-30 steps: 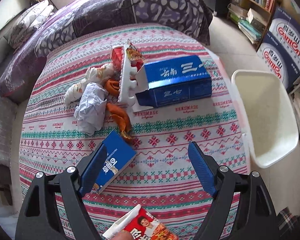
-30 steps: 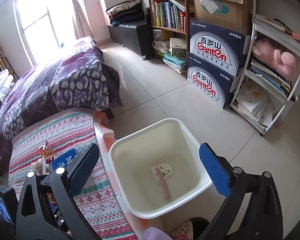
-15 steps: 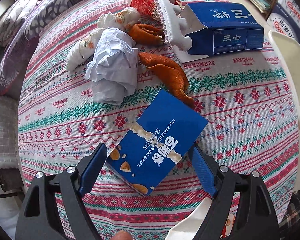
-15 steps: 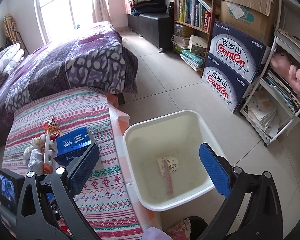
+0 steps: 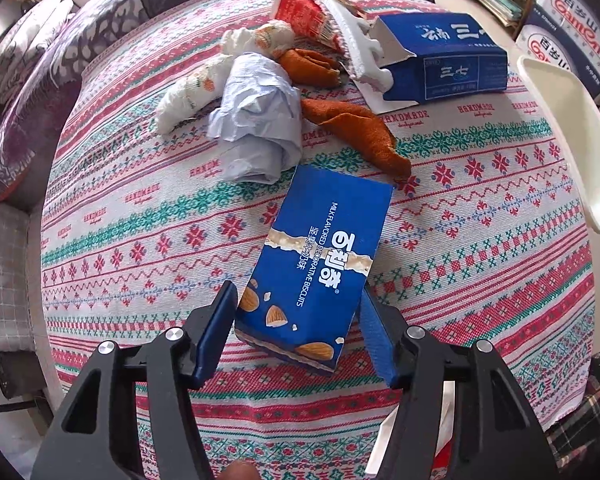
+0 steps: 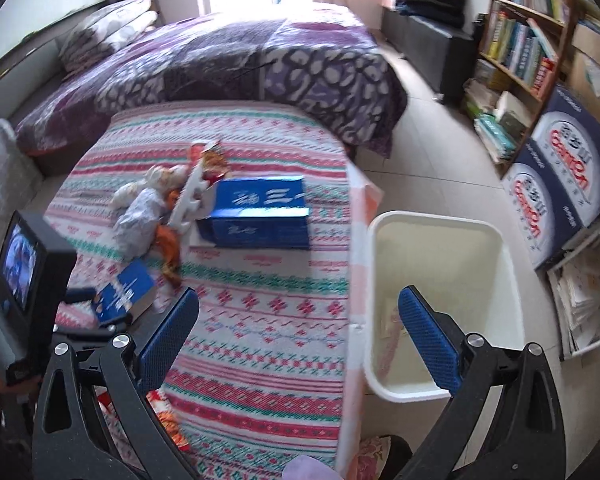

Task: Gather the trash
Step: 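Grasp the blue biscuit box with the left tool, then grasp the red noodle cup with the right tool and lift it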

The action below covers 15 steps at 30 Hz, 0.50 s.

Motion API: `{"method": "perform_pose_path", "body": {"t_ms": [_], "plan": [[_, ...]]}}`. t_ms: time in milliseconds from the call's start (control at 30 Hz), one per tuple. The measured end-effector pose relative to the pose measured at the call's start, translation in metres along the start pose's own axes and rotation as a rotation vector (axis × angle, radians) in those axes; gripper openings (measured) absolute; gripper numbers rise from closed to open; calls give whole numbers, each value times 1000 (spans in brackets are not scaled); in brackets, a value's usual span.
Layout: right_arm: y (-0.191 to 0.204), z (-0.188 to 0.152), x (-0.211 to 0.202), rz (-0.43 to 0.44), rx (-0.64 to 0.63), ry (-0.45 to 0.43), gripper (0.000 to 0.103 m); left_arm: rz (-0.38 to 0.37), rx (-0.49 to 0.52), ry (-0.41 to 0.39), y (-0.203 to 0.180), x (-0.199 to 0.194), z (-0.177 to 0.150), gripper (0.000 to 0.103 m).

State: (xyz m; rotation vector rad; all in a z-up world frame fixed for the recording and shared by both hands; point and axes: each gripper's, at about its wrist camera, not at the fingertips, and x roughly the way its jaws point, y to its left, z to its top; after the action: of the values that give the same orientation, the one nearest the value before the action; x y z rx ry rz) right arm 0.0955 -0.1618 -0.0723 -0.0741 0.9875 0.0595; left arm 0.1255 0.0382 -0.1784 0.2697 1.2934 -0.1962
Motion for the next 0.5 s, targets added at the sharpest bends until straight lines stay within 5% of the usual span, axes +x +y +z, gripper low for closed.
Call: {"method": "perform_pose_path", "body": {"t_ms": [267, 500], "plan": [[78, -35, 10, 193, -349, 107, 96, -34, -194, -91, 61, -46, -15, 59], [116, -69, 24, 306, -486, 249, 96, -65, -363, -156, 112, -71, -18, 59]]}}
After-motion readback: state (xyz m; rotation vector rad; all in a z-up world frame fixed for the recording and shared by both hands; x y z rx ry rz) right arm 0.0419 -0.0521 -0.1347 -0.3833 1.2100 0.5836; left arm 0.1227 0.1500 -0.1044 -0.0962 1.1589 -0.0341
